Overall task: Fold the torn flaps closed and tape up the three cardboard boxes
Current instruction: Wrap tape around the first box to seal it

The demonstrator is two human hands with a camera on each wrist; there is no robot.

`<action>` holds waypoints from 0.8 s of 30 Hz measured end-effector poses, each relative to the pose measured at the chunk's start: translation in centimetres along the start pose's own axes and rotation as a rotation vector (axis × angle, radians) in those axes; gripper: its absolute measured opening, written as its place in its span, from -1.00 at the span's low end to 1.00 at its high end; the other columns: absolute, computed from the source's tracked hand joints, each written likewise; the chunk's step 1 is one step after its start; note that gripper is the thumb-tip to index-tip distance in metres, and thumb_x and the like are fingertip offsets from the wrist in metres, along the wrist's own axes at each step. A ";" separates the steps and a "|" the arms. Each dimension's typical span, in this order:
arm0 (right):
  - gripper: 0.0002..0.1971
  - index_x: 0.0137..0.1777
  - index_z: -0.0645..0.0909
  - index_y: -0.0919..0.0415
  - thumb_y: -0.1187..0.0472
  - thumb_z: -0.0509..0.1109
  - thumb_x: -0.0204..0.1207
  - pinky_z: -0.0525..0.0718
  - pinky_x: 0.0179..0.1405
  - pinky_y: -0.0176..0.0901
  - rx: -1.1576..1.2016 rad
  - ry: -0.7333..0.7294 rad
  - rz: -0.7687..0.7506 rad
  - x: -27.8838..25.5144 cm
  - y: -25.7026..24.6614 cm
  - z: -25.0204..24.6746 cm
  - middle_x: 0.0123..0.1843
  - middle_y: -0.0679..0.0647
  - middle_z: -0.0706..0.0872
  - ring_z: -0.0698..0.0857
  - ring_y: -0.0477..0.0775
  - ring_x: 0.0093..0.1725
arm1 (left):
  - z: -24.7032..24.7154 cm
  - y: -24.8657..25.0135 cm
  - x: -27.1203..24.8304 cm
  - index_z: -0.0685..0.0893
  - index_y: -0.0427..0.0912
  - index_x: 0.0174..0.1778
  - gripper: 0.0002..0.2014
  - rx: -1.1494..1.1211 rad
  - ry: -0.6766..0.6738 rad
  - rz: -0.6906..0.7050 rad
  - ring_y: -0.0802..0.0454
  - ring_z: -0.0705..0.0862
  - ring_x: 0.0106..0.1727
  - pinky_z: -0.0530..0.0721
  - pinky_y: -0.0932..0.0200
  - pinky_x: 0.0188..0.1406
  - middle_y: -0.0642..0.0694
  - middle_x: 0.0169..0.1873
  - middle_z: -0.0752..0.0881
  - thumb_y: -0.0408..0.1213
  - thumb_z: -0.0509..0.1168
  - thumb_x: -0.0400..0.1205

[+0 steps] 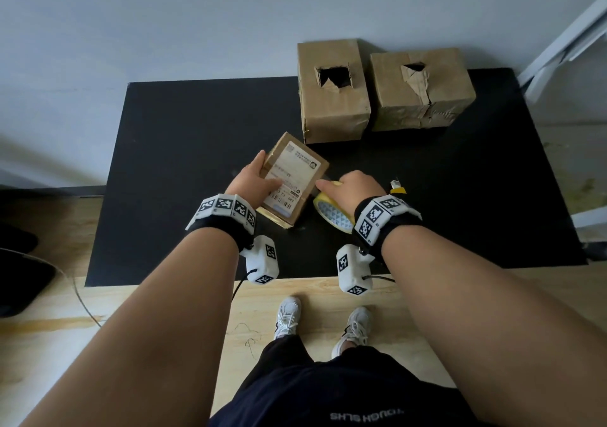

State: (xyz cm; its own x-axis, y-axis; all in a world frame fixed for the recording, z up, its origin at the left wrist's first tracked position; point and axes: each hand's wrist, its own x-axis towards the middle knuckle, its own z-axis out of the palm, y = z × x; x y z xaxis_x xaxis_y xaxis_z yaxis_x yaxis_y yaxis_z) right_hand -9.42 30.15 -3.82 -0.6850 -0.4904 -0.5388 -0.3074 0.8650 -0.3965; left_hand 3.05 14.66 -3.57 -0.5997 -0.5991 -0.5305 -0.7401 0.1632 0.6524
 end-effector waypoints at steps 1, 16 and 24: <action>-0.45 -0.16 0.65 0.16 -0.37 0.23 0.51 0.65 -0.24 -0.06 -0.001 0.005 -0.010 0.1 -0.5 0.1 -0.24 0.09 0.70 0.71 0.10 -0.26 | 0.0 -0.1 -0.2 0.00 0.09 0.71 -0.24 0.089 0.039 0.011 0.11 0.72 0.07 0.72 0.14 -0.07 0.00 0.31 0.64 -0.14 0.29 0.68; -0.47 0.00 0.69 0.17 -0.33 0.21 0.56 0.57 -0.24 -0.10 0.009 -0.007 -0.039 0.6 -1.1 1.6 -0.16 0.08 0.71 0.72 0.13 -0.15 | 2.8 -2.0 -1.2 -0.22 -0.10 0.72 -0.43 0.866 0.030 0.315 0.04 -0.33 0.69 -0.30 -0.03 0.67 -0.02 0.70 -0.26 -0.08 -0.19 0.81; -0.39 0.08 0.67 0.23 -0.35 0.18 0.58 0.52 -0.25 -0.09 -0.052 -0.043 0.014 0.8 -1.0 1.9 -0.11 0.13 0.69 0.70 0.17 -0.12 | 2.8 -1.3 -1.8 -0.25 0.00 0.71 -0.32 1.023 0.047 0.439 -0.03 -0.33 0.69 -0.26 -0.11 0.68 -0.01 0.70 -0.27 -0.11 0.02 0.77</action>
State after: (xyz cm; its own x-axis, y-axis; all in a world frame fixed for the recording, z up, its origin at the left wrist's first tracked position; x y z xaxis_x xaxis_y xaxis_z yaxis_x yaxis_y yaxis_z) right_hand -8.42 28.73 -5.28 -0.6609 -0.4815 -0.5756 -0.3329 0.8755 -0.3502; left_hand 4.21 17.75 -4.97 -0.8751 -0.3562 -0.3276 -0.3814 0.9243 0.0135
